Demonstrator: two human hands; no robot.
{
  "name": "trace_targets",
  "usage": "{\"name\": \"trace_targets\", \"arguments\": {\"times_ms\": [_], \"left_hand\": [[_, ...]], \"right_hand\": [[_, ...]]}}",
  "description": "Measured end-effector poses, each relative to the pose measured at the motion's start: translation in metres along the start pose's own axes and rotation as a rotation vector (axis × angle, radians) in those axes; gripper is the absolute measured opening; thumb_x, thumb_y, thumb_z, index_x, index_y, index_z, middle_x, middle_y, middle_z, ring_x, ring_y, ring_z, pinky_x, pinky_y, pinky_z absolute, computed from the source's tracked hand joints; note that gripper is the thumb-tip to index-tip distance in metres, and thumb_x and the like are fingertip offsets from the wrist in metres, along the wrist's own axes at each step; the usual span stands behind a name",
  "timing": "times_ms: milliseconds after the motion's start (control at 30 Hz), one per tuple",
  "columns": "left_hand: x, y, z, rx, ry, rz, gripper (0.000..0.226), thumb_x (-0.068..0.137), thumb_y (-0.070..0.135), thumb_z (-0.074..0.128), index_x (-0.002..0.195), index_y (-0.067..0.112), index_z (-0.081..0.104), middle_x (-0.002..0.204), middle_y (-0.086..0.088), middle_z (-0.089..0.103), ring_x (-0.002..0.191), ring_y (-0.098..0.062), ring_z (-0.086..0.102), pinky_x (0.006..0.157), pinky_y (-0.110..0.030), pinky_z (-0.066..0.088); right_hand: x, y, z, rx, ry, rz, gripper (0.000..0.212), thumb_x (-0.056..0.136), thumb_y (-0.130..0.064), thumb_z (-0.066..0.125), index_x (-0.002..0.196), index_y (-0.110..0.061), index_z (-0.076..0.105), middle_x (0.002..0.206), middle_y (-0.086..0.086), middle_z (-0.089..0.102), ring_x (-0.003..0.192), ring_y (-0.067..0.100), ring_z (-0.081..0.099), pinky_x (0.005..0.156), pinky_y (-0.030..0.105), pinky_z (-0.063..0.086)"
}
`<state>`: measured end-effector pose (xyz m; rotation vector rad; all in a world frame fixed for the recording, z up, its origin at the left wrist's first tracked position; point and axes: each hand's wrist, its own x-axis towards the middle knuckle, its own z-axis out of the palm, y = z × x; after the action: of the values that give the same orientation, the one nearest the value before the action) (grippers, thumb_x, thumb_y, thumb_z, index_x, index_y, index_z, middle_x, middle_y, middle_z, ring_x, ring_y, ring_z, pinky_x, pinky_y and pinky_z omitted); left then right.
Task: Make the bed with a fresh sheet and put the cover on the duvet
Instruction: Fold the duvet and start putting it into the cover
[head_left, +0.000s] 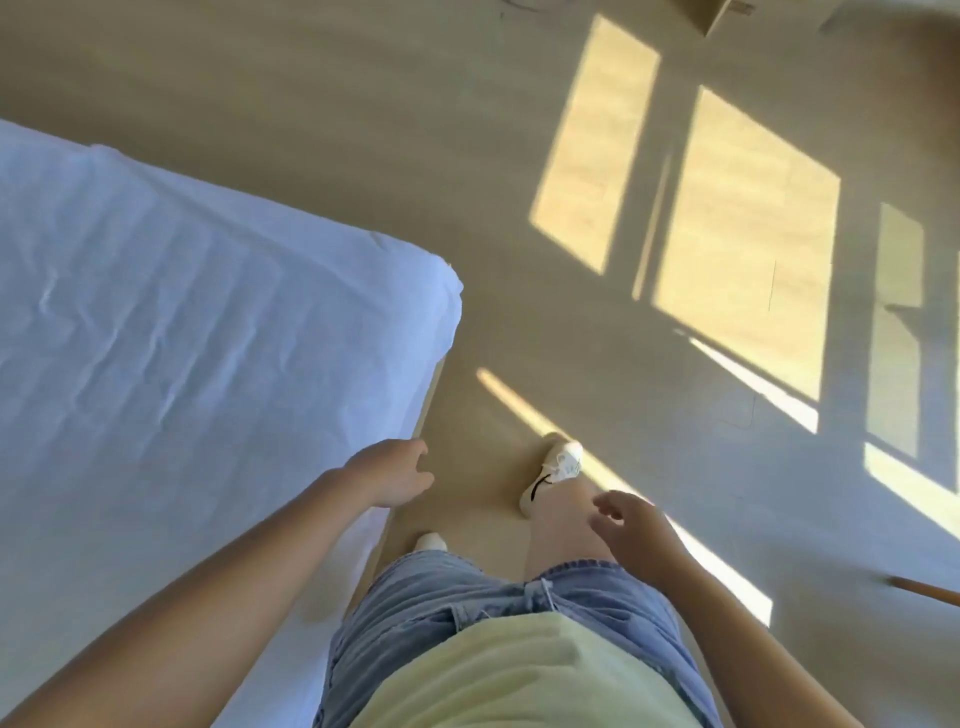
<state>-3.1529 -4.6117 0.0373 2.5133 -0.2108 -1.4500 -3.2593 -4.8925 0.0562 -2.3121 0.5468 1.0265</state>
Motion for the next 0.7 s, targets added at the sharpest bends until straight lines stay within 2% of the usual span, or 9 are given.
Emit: {"name": "trace_targets", "arguments": {"times_ms": [133,267,333,400,500,600,700], "left_hand": [[0.078,0.056,-0.086,0.119,0.033,-0.033,0.048,0.095,0.035,0.039,0.138,0.014,0.037,0.131,-0.005,0.051,0.112,-0.024,0.053,0.086,-0.032,0.043],[0.128,0.108,-0.161,-0.094,0.041,-0.102,0.049,0.095,0.037,0.042,0.138,0.015,0.037,0.14,-0.005,0.046,0.123,-0.025,0.047,0.095,-0.035,0.04],[0.146,0.12,-0.198,-0.091,0.058,-0.097,0.046,0.094,0.036,0.041,0.136,0.016,0.039,0.138,-0.005,0.048,0.119,-0.025,0.05,0.094,-0.034,0.041],[0.167,0.12,-0.235,-0.072,0.106,-0.115,0.045,0.095,0.034,0.04,0.137,0.016,0.037,0.134,-0.006,0.052,0.114,-0.026,0.053,0.09,-0.034,0.043],[0.206,0.107,-0.289,-0.188,0.129,-0.194,0.049,0.097,0.033,0.039,0.142,0.015,0.033,0.139,-0.008,0.049,0.12,-0.027,0.051,0.096,-0.036,0.043],[0.253,0.084,-0.347,-0.339,0.095,-0.259,0.05,0.097,0.036,0.041,0.142,0.015,0.034,0.142,-0.008,0.047,0.124,-0.027,0.05,0.1,-0.036,0.043],[0.288,0.052,-0.417,-0.42,0.062,-0.29,0.052,0.098,0.036,0.042,0.144,0.015,0.032,0.146,-0.007,0.042,0.128,-0.026,0.046,0.102,-0.036,0.04]], "right_hand": [[0.097,-0.017,-0.092,0.018,-0.018,-0.038,0.031,0.094,-0.021,0.055,0.122,-0.01,0.059,0.12,0.005,0.062,0.102,0.017,0.056,0.082,0.022,0.038],[0.182,-0.052,-0.2,-0.148,-0.07,-0.112,0.032,0.095,-0.025,0.052,0.123,-0.011,0.058,0.122,0.004,0.061,0.107,0.018,0.056,0.084,0.021,0.038],[0.219,-0.08,-0.248,-0.212,-0.092,-0.136,0.032,0.095,-0.027,0.052,0.123,-0.013,0.058,0.121,0.002,0.061,0.109,0.017,0.056,0.087,0.02,0.038],[0.259,-0.115,-0.286,-0.271,-0.123,-0.174,0.032,0.096,-0.027,0.051,0.124,-0.014,0.057,0.121,0.002,0.061,0.109,0.017,0.056,0.089,0.019,0.039],[0.322,-0.171,-0.331,-0.373,-0.202,-0.218,0.032,0.097,-0.029,0.048,0.126,-0.016,0.055,0.123,0.0,0.06,0.111,0.015,0.055,0.092,0.019,0.038],[0.392,-0.232,-0.371,-0.441,-0.223,-0.24,0.033,0.098,-0.031,0.047,0.126,-0.017,0.054,0.123,0.0,0.059,0.111,0.015,0.055,0.094,0.021,0.039],[0.453,-0.307,-0.407,-0.467,-0.202,-0.241,0.032,0.097,-0.031,0.048,0.124,-0.017,0.055,0.122,0.001,0.061,0.108,0.015,0.056,0.089,0.02,0.039]]}}
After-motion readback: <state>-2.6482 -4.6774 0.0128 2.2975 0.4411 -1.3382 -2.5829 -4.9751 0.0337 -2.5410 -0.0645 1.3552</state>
